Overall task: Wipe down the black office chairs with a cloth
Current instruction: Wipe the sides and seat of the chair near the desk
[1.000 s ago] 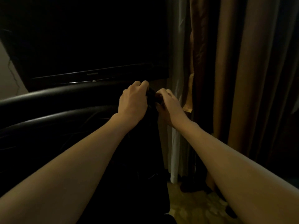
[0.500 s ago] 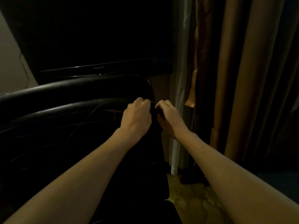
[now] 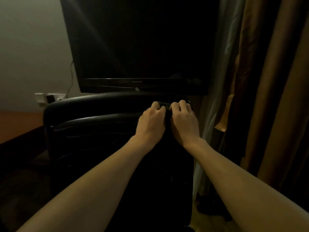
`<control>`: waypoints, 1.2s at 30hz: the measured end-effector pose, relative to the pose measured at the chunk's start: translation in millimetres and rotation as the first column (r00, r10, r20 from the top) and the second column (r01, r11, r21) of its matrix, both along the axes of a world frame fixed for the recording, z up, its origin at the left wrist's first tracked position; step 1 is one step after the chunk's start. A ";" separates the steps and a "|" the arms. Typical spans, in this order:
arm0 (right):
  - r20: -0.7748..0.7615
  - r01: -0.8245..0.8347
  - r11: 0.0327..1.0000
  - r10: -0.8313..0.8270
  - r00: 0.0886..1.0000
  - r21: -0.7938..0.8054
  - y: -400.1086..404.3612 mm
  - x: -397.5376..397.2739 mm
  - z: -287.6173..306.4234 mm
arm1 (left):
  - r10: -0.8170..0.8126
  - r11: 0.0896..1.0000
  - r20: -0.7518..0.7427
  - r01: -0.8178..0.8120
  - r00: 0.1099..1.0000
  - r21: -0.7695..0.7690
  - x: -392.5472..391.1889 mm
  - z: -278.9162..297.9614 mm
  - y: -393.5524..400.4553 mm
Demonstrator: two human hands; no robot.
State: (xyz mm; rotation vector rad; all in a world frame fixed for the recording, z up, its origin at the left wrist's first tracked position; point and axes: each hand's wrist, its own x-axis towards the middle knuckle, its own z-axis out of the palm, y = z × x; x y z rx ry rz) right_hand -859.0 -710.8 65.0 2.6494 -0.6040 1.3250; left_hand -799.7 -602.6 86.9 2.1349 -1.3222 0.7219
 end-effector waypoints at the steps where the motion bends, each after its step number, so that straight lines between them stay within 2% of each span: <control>1: -0.014 0.021 1.000 -0.021 1.000 -0.015 1.5 7.0 1.6 | 0.014 1.000 -0.007 -0.014 1.000 -0.001 5.8 1.9 1.1; 4: -0.099 0.017 1.000 -0.019 0.995 -0.017 11.4 26.5 -0.8 | 0.059 0.998 -0.042 -0.059 0.997 0.008 25.1 0.8 10.4; 8: -0.089 0.031 0.999 -0.032 0.996 -0.007 30.6 49.3 -3.8 | 0.087 0.996 -0.037 -0.086 0.996 0.030 44.2 -7.2 30.3; 20: -0.172 -0.117 0.992 0.108 0.979 -0.045 144.3 151.1 5.4 | 0.163 0.981 -0.103 -0.172 0.981 -0.091 139.7 -14.6 148.8; 30: -0.295 -0.274 0.959 0.242 0.924 -0.073 238.5 208.0 3.9 | 0.162 0.942 -0.177 -0.205 0.971 -0.266 210.1 -48.8 247.6; 36: -0.293 -0.315 0.947 0.284 0.913 -0.065 276.6 232.4 -3.0 | 0.178 0.894 -0.228 -0.255 0.957 -0.369 246.1 -62.3 282.0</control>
